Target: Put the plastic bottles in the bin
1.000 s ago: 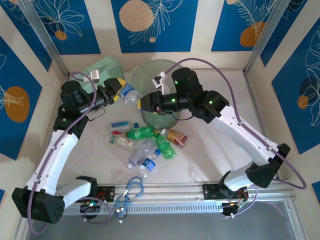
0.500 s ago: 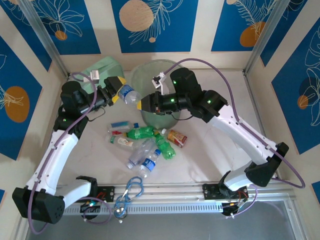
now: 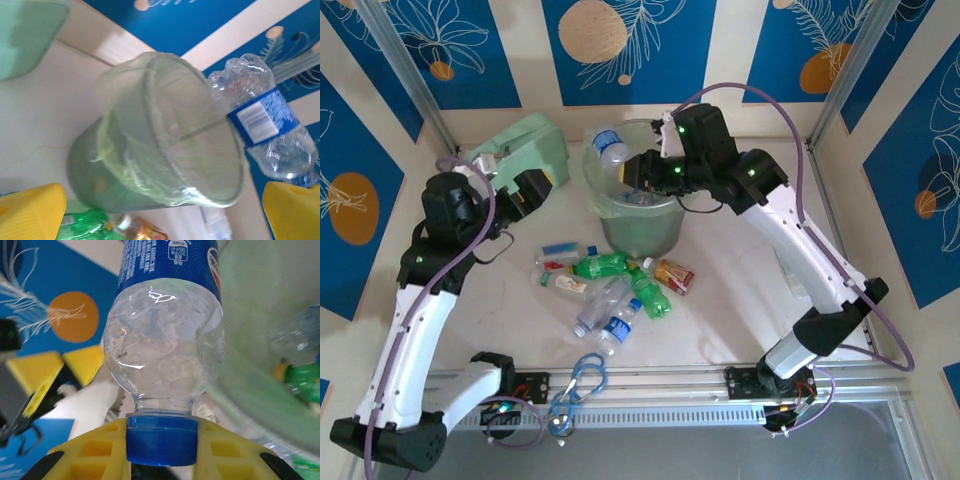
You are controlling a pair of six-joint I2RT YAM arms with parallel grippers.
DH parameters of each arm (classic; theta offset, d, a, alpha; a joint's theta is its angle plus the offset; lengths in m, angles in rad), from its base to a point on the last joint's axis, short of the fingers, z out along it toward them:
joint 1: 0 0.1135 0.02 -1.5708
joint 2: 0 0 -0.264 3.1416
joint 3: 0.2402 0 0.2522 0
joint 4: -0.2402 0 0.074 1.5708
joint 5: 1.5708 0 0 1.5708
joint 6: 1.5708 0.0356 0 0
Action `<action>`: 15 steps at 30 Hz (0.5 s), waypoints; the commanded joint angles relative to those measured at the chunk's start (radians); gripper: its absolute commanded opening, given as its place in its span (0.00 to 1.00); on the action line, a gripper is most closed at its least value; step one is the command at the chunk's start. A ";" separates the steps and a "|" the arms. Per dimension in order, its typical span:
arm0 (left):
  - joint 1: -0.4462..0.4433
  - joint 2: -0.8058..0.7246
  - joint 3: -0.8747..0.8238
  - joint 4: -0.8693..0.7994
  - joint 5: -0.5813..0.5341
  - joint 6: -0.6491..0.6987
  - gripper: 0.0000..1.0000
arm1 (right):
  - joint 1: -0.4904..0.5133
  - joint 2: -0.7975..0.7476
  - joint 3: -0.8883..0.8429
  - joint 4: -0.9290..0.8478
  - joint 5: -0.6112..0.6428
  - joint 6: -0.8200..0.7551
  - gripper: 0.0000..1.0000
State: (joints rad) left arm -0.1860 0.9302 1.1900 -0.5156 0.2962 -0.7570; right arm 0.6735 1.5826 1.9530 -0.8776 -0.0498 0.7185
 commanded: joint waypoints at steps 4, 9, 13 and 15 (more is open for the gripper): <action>0.006 -0.084 -0.095 -0.100 -0.124 0.036 0.99 | -0.050 0.103 0.082 -0.150 0.117 -0.088 0.14; 0.005 -0.091 -0.172 -0.131 -0.136 -0.006 0.95 | -0.050 0.170 0.128 -0.181 0.122 -0.105 0.16; 0.005 -0.092 -0.211 -0.145 -0.158 -0.028 0.94 | -0.037 0.212 0.164 -0.209 0.141 -0.114 0.35; 0.007 -0.091 -0.223 -0.147 -0.161 -0.036 0.94 | -0.033 0.226 0.180 -0.223 0.153 -0.117 0.46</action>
State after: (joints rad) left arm -0.1852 0.8463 0.9768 -0.6449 0.1631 -0.7712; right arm 0.6296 1.8034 2.0842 -1.0584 0.0780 0.6266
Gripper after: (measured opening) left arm 0.944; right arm 0.431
